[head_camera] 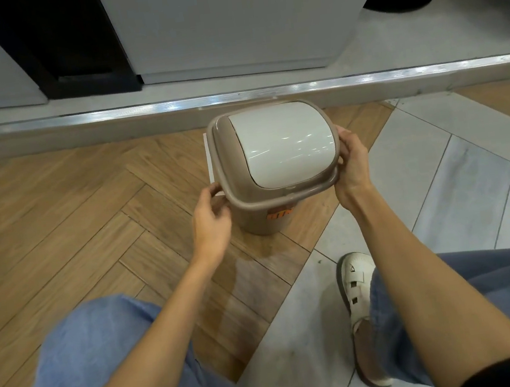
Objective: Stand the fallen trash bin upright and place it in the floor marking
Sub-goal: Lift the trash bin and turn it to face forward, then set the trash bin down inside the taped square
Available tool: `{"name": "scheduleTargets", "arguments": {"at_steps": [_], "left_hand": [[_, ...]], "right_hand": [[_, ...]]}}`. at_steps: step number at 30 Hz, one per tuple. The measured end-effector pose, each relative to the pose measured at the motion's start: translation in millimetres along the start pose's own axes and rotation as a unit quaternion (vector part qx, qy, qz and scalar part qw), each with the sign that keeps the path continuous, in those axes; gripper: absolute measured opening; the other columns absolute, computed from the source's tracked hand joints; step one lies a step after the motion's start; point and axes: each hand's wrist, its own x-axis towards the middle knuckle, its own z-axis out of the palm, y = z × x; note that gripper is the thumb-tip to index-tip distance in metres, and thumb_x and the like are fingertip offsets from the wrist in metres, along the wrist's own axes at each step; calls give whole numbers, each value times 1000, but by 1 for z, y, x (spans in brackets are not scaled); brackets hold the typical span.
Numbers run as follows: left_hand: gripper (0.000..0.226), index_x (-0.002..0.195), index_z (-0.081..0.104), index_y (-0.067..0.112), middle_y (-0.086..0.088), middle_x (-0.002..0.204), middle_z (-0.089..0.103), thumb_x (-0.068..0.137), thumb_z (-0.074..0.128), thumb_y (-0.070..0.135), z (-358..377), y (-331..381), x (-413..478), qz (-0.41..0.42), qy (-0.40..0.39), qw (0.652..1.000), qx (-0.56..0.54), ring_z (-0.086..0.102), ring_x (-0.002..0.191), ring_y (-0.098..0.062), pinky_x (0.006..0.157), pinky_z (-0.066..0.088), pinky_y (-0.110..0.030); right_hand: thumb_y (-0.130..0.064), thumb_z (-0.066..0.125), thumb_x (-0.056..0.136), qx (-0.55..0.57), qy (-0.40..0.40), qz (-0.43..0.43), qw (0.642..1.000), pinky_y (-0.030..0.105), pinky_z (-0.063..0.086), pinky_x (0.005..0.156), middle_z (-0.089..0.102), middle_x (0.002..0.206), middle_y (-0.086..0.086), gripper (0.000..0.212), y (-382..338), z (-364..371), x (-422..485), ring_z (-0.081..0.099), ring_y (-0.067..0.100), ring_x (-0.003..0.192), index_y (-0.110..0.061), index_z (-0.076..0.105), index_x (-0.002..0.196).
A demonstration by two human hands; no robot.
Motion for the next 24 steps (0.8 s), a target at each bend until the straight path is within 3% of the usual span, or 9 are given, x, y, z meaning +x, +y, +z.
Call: {"name": "scheduleTargets", "arguments": {"at_steps": [3, 5, 8, 11, 16, 20, 24], "left_hand": [[41, 139, 46, 26, 3, 136, 57, 99, 49, 32, 1, 15, 10, -68, 40, 990, -117, 56, 121, -16, 104, 47, -50], [57, 146, 37, 34, 3, 147, 49, 95, 45, 56, 6, 28, 18, -122, -3, 978, -168, 52, 124, -16, 102, 46, -57], [88, 145, 30, 48, 8, 152, 43, 66, 38, 86, 18, 40, 28, -151, -31, 974, -167, 45, 134, -23, 103, 42, -61], [86, 141, 32, 53, 10, 150, 45, 61, 32, 85, 24, 30, 41, -141, -10, 976, -166, 45, 135, -26, 107, 37, -61], [59, 137, 43, 47, 4, 144, 54, 81, 34, 65, 23, 30, 59, -131, -7, 974, -182, 50, 131, -28, 108, 37, -62], [70, 141, 41, 42, 4, 147, 51, 77, 38, 68, 19, 28, 74, -118, 16, 975, -189, 49, 133, -23, 107, 41, -57], [55, 142, 41, 37, -2, 142, 56, 91, 32, 55, 21, 29, 92, -117, 16, 975, -190, 54, 126, -31, 100, 43, -66]], "right_hand": [[-47, 57, 81, 3, 19, 10, 1000, 37, 48, 101, 67, 129, 3, 47, 2, 1, -1, 61, 21, 121, -25, 67, 120], [-50, 47, 92, -5, 8, 27, 1000, 33, 50, 96, 70, 123, -1, 46, 6, 1, 1, 63, 16, 113, -23, 66, 125], [-41, 34, 102, -31, 14, 49, 998, 27, 50, 82, 72, 101, -6, 45, 12, 5, 4, 64, 13, 100, -18, 67, 123], [-30, 41, 98, -46, 11, 50, 998, 29, 52, 85, 73, 109, -5, 40, 18, 7, 7, 65, 15, 104, -18, 67, 124], [-22, 41, 97, -12, 6, 37, 999, 32, 54, 85, 73, 106, -3, 35, 24, 13, 19, 65, 16, 100, -18, 69, 118], [-18, 41, 98, 2, -20, 25, 999, 32, 54, 84, 73, 112, 2, 38, 25, 24, 31, 66, 16, 100, -12, 66, 125], [-15, 39, 99, -9, -21, 15, 1000, 38, 53, 96, 68, 128, 10, 40, 20, 36, 48, 65, 23, 113, -10, 61, 131]]}}
